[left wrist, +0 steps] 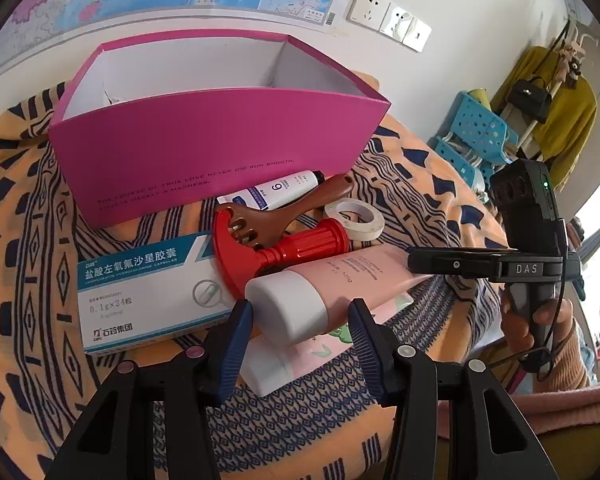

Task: Organize rigid objects
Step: 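Move the right gripper back to the pink cosmetic tube, then grasp the pink cosmetic tube with the right gripper and lift it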

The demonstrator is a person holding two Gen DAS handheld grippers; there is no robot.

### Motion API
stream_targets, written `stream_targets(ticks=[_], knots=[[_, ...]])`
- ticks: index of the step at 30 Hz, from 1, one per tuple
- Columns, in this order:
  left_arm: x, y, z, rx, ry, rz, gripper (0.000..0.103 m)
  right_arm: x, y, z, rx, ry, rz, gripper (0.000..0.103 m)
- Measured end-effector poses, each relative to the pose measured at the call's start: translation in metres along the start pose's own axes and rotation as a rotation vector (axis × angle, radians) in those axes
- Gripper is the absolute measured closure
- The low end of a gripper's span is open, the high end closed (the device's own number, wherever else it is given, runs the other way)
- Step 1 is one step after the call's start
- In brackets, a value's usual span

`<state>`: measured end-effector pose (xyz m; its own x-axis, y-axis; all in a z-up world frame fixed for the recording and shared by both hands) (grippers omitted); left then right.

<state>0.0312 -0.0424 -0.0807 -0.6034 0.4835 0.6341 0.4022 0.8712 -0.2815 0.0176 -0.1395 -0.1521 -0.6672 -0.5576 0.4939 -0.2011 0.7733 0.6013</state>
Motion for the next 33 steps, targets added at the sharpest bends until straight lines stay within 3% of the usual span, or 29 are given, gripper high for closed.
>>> stream_targets(ticks=[8,18,25,33], knots=[[0.0,-0.004,0.0,-0.017,-0.002,-0.011,0.053,0.005,0.007,0.001,0.036,-0.033,0.01,0.048],[0.021,-0.008,-0.018,-0.044,-0.083,-0.012,0.053,0.02,0.026,-0.013,0.096,-0.095,0.007,0.048],[0.035,-0.003,-0.059,-0.061,-0.175,-0.035,0.053,0.041,0.059,-0.052,0.203,-0.196,-0.019,0.048],[0.025,0.01,-0.111,-0.086,-0.244,-0.083,0.053,0.044,0.081,-0.108,0.309,-0.309,-0.009,0.048]])
Point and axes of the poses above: each gripper's, at about its wrist camera, not at the fingertips, and x roughly against the way its jaws point, y to its left, z to its underside, the point moved 8 cm from there along -x, roughly the way its jaws point, and after that the axes turned 12 degrees about -y, right-handed, at the moved point
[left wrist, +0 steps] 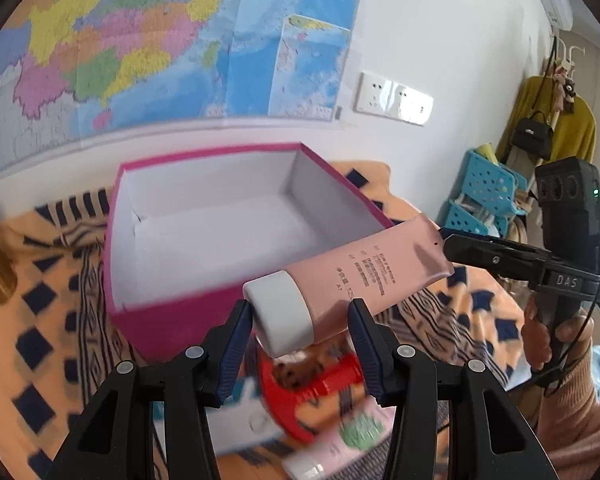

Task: Organize rigid objects
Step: 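Grasp the pink cosmetic tube with the right gripper and lift it, then drop the pink tube into the magenta box with the right gripper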

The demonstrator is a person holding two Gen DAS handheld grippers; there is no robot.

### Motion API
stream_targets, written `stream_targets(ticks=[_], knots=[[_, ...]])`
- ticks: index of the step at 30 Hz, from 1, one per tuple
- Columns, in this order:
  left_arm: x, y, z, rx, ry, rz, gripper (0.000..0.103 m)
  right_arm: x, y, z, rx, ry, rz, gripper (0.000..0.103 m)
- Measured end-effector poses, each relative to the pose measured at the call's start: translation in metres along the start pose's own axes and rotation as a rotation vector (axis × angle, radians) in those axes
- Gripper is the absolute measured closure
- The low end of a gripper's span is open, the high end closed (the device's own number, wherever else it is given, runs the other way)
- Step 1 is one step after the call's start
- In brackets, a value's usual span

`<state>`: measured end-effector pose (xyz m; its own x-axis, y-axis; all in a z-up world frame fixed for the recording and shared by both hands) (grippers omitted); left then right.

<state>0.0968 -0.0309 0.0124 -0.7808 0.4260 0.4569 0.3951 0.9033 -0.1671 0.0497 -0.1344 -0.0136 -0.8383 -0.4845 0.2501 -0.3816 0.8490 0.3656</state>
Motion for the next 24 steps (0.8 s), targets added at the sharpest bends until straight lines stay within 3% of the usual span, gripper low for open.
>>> stream_targets(ticks=[5,11,24], knots=[[-0.016,0.01,-0.019,-0.006,-0.019,-0.022,0.053,-0.022,-0.01,-0.026,0.019,-0.024,0.01,0.048],[-0.043,0.025,-0.026,0.013,0.012,-0.038,0.053,-0.051,-0.029,-0.032,0.001,0.006,0.035,0.048],[-0.088,0.038,-0.007,0.058,0.129,-0.026,0.053,-0.089,-0.057,-0.028,0.007,0.081,0.119,0.048]])
Point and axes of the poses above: each gripper's, at about its wrist camera, not at the fingertips, and x roughly against the way its jaws point, y to its left, z to its underside, the point moved 8 cm from there along -x, roughly the way its jaws point, and after that the axes turned 12 degrees about -y, right-handed, at the moved point
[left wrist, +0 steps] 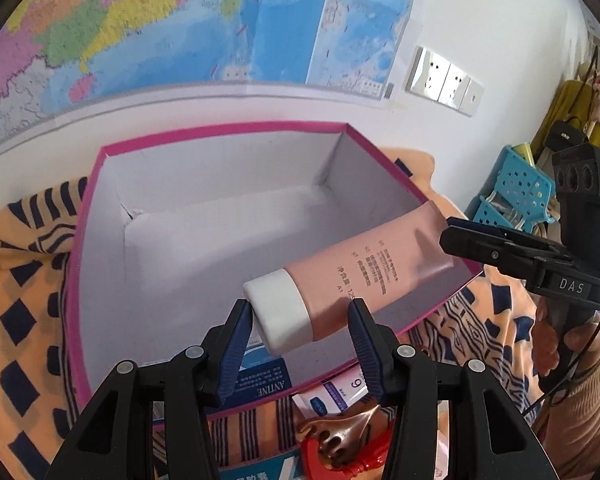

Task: Organize rigid objects
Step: 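Drop the pink tube into the magenta box with the right gripper, then reach the right gripper to the red T-handle tool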

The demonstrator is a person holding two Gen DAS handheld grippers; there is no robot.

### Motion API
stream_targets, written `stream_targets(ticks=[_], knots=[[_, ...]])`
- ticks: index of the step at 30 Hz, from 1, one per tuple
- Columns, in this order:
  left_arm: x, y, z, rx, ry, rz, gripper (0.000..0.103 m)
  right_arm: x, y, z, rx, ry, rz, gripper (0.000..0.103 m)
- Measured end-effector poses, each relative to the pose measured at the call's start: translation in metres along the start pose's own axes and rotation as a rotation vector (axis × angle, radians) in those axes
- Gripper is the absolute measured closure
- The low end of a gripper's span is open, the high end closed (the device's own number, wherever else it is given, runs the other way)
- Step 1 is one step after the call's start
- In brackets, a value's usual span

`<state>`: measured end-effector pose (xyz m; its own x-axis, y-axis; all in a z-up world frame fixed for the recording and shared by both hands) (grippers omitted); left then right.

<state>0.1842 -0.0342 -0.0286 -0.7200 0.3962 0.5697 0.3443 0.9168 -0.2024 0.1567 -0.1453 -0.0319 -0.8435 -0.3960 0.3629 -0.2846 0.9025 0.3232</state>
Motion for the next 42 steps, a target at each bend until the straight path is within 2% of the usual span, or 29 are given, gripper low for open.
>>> stream_targets(ticks=[6,11,15,20,23,27,31,35,42], knots=[[-0.013,0.003,0.005,0.01,0.042,-0.001,0.053,-0.005,-0.007,0.002,-0.003,0.008,0.039,0.048],[-0.011,0.002,0.003,0.01,0.032,-0.001,0.053,-0.003,-0.006,0.001,-0.004,-0.002,0.052,0.048],[0.003,0.002,0.004,-0.012,-0.01,-0.033,0.053,0.005,-0.004,0.001,0.0,-0.022,0.06,0.048],[0.044,-0.003,0.011,-0.031,-0.108,-0.03,0.05,0.035,0.01,0.006,0.001,-0.073,-0.004,0.048],[0.061,-0.007,0.02,-0.036,-0.129,-0.015,0.048,0.052,0.021,0.016,-0.003,-0.085,-0.064,0.046],[0.067,-0.013,0.039,-0.06,-0.109,-0.017,0.047,0.06,0.03,0.041,-0.018,-0.05,-0.095,0.045],[0.06,-0.018,0.071,-0.062,-0.041,-0.003,0.047,0.052,0.042,0.074,-0.026,0.024,-0.11,0.045],[0.051,-0.013,0.102,-0.033,0.036,0.001,0.047,0.042,0.055,0.103,-0.015,0.096,-0.129,0.045],[0.053,-0.01,0.13,0.031,0.081,0.025,0.047,0.028,0.068,0.131,-0.026,0.159,-0.143,0.045]])
Point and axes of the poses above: each gripper's, at about its wrist camera, not at the fingertips, and x roughly against the way its jaws point, y to its left, z to its underside, the point moved 8 cm from there along -x, roughly the way its jaws point, and after that the axes turned 12 degrees about -y, right-handed, at the moved point
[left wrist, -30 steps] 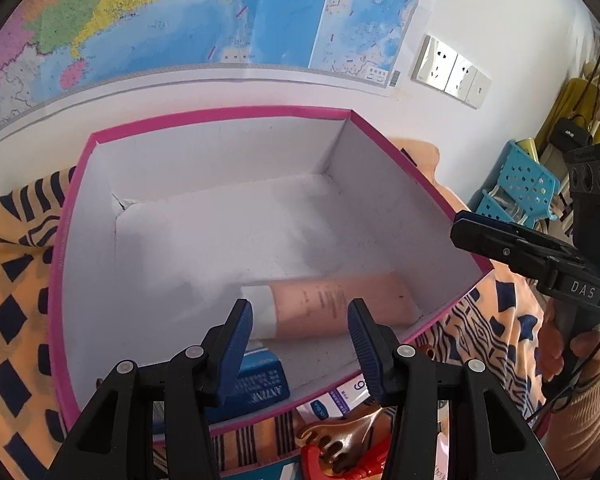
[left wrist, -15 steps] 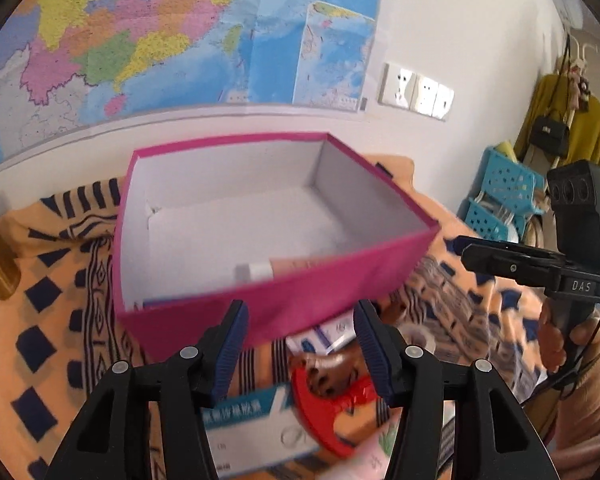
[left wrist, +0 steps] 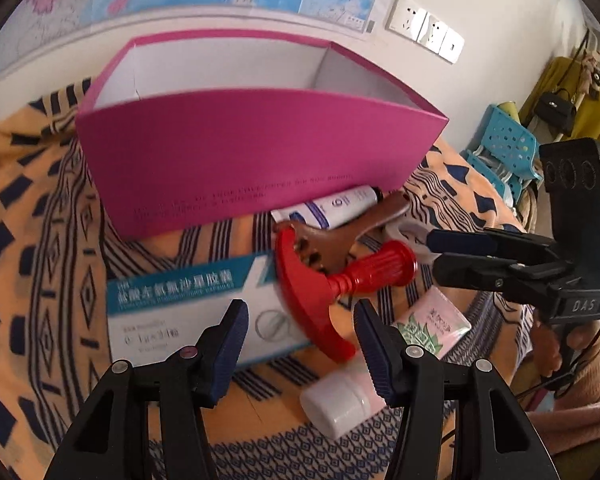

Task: Organize rigid objects
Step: 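Reach the right gripper to the red T-handle tool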

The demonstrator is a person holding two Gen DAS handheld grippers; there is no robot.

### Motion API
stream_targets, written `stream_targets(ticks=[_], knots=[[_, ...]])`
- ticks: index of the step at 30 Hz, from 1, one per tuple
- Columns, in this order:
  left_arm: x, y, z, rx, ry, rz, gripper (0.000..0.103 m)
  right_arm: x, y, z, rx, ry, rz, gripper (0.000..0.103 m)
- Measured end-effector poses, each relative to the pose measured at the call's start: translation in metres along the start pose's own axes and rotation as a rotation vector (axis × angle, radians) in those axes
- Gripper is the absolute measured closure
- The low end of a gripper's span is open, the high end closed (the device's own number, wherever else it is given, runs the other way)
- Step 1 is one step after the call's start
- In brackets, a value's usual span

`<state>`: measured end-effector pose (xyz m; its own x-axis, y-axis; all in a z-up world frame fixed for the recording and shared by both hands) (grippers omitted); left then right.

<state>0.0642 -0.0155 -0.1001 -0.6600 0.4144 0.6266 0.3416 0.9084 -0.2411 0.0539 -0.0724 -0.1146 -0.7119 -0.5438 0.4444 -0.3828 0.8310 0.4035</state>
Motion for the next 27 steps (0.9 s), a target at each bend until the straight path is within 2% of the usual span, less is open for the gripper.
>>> stream_targets(ticks=[5,11,16,27], knots=[[-0.001,-0.005,0.003,0.005,0.001,0.027,0.047,-0.01,0.002,0.006,-0.004,0.017,0.005,0.045],[-0.007,-0.012,0.001,-0.006,0.007,0.04,0.047,-0.017,0.003,0.007,-0.021,0.019,0.009,0.051],[-0.011,-0.018,0.001,-0.008,0.015,0.067,0.048,-0.021,0.004,0.01,-0.03,0.03,0.005,0.069],[-0.009,-0.02,0.001,0.013,0.016,0.08,0.048,-0.021,0.003,0.012,-0.015,0.028,0.032,0.079]])
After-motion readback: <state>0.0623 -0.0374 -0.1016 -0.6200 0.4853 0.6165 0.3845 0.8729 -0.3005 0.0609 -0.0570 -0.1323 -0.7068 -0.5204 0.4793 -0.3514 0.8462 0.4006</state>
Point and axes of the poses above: each gripper's, at about its wrist camera, not at the fingertips, and x roughly against the way its jaws point, y to its left, z to its underside, the point moved 8 cm from there along -x, roughly the way its jaws point, and after that the axes turned 12 degrees about -y, right-handed, at the moved point
